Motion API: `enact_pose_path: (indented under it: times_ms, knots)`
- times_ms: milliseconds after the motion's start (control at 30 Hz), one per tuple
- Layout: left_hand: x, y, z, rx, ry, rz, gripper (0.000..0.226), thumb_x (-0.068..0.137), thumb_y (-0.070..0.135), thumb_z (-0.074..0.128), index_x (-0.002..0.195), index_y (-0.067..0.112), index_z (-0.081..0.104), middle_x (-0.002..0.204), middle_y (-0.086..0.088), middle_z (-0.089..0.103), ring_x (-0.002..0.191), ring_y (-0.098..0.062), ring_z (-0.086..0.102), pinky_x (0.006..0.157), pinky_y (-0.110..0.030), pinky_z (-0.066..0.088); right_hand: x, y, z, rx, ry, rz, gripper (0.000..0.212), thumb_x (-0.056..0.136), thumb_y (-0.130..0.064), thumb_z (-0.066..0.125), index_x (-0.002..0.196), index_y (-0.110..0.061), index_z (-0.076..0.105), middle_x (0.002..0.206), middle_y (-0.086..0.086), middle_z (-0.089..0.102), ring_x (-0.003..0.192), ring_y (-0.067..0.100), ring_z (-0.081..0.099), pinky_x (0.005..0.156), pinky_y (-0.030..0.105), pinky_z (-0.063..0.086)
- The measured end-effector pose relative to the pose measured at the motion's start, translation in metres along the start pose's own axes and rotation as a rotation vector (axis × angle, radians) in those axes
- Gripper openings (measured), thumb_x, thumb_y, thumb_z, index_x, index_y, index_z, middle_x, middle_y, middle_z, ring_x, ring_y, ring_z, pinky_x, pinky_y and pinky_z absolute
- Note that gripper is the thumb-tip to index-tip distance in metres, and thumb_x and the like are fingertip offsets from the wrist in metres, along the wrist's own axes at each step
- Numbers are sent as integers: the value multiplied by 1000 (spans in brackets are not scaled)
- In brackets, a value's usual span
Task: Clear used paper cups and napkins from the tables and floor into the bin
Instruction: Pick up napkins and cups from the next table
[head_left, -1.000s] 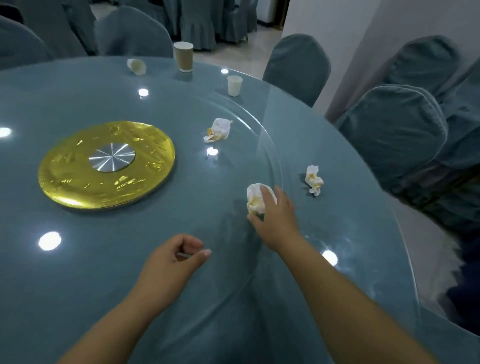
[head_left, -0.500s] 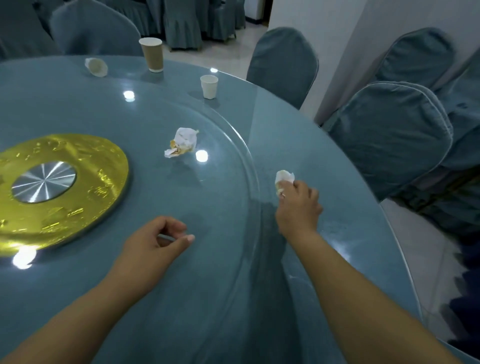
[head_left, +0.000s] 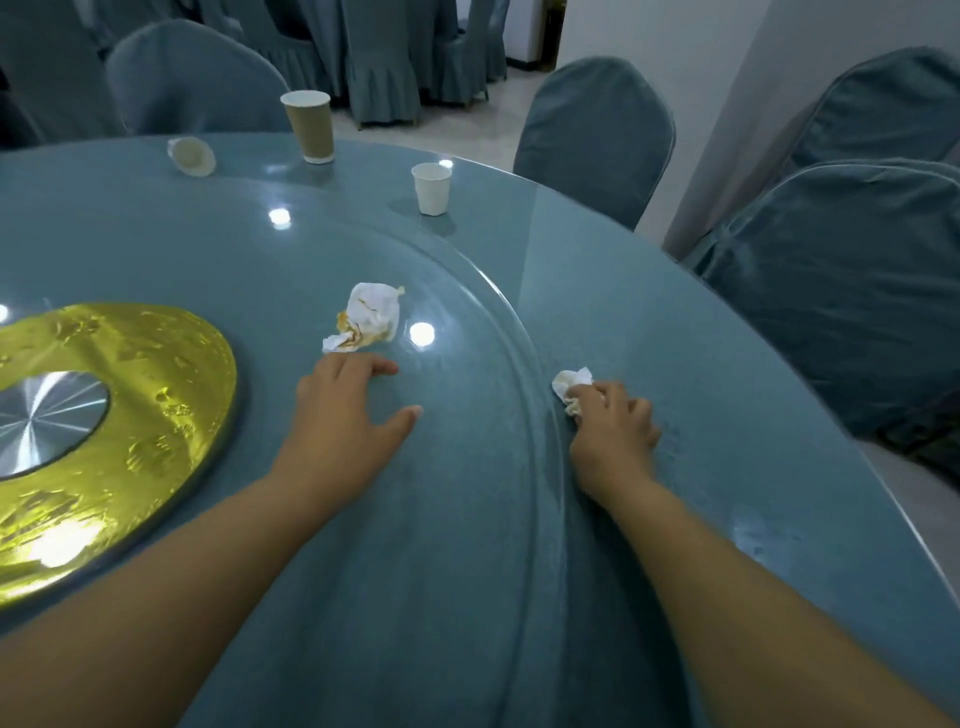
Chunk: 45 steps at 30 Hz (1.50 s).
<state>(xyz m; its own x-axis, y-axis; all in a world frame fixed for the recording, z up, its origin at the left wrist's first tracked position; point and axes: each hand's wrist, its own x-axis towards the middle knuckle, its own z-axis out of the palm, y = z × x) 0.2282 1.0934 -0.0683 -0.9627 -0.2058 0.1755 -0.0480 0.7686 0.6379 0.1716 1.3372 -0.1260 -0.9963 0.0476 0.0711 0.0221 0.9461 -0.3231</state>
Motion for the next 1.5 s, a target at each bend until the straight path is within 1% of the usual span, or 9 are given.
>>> enact_pose_path:
  times_ms: [333,400,500,600,833,1200,1333,1400,1500]
  knots:
    - [84,-37,18,264,-53,63,73,95,29,50,151,21,4,159,-10,5,146,-24,1,116,-36,-6,5,1,14,-23,41,2,43,90,-6,37,126,-28,47,139,-2,36,111,25,29,90,36,22]
    - [93,-40,23,201,-110,84,58,95,20,50,148,18,26,152,-10,29,140,-30,26,115,-38,15,5,2,14,0,59,-4,42,90,-6,38,124,-28,49,137,-3,38,110,25,29,87,33,19]
    - [90,-45,26,224,-10,176,25,90,8,55,114,4,59,116,-15,54,99,-39,54,84,-42,43,5,2,14,38,76,1,41,90,-5,41,121,-28,53,133,-4,41,110,24,29,83,29,15]
    - [71,-45,20,261,6,217,15,86,0,57,100,2,64,105,-19,53,80,-40,55,70,-41,44,3,1,11,42,72,19,38,91,-6,43,121,-27,56,129,-2,45,109,25,32,83,28,17]
    - [11,-40,-12,226,-137,117,17,81,4,57,95,6,66,96,-12,46,87,-38,57,75,-36,45,-34,-1,-22,14,-148,158,39,92,-7,41,127,-19,50,132,11,43,114,36,38,94,39,34]
    - [-155,-10,-101,-94,-132,-85,14,78,13,68,82,25,64,86,3,46,75,-1,50,63,-5,33,-171,-63,-87,448,82,88,25,91,-6,50,110,-14,64,115,17,51,107,38,47,91,42,42]
    - [-218,-2,-145,-238,-57,-207,14,76,14,67,74,28,64,86,1,57,73,-6,54,61,-15,39,-241,-95,-100,568,52,36,24,90,-5,52,108,-14,65,110,9,53,103,32,51,92,41,43]
    - [-253,3,-173,-326,10,-237,3,72,16,66,71,19,66,72,10,56,66,-8,53,62,-23,40,-278,-112,-104,613,52,24,23,90,-4,54,108,-13,66,108,8,53,100,30,53,91,37,43]
    - [-305,2,-219,-445,48,-274,31,78,4,67,62,31,65,67,32,62,64,5,57,60,-13,42,-333,-139,-108,643,34,6,23,89,-3,56,109,-10,66,108,11,54,98,28,55,90,35,43]
